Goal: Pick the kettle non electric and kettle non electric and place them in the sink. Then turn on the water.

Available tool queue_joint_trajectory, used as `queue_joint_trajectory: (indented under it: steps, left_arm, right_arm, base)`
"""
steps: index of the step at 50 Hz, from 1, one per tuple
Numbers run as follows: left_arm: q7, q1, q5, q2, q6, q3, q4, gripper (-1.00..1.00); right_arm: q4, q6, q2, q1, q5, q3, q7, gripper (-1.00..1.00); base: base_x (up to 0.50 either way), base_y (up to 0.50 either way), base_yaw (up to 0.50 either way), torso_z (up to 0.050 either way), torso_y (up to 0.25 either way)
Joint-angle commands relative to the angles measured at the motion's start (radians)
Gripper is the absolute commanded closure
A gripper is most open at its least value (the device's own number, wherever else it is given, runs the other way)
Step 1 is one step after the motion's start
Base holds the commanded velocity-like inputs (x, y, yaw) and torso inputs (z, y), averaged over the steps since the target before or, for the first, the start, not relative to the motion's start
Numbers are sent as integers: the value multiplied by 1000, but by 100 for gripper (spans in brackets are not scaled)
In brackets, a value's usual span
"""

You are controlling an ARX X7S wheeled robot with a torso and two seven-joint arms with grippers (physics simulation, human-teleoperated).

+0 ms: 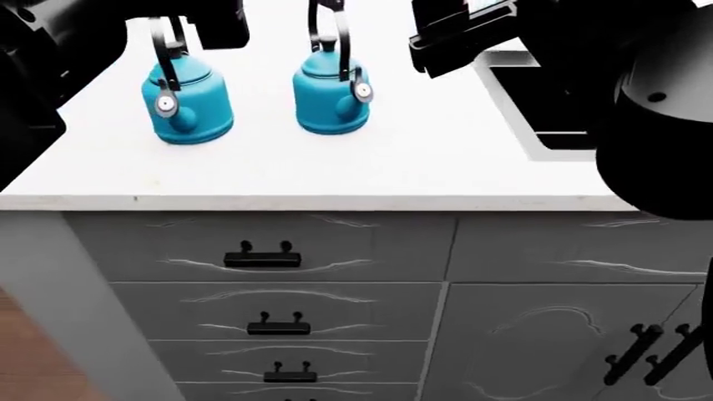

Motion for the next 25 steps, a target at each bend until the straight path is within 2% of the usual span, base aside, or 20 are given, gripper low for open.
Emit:
queue_joint_trajectory:
  steps: [1,25]
  left_arm:
    - [4,6,0,1,9,12,2,-100]
    - [-15,-9,-27,-15,22,35,-1,-100]
  right_arm:
    - [-14,-36,5,-9,-5,-3,-23,-100]
    - [-11,-31,5,10,32,-25,-1,-100]
  base:
    - [500,91,0,0,0]
    - [500,86,0,0,0]
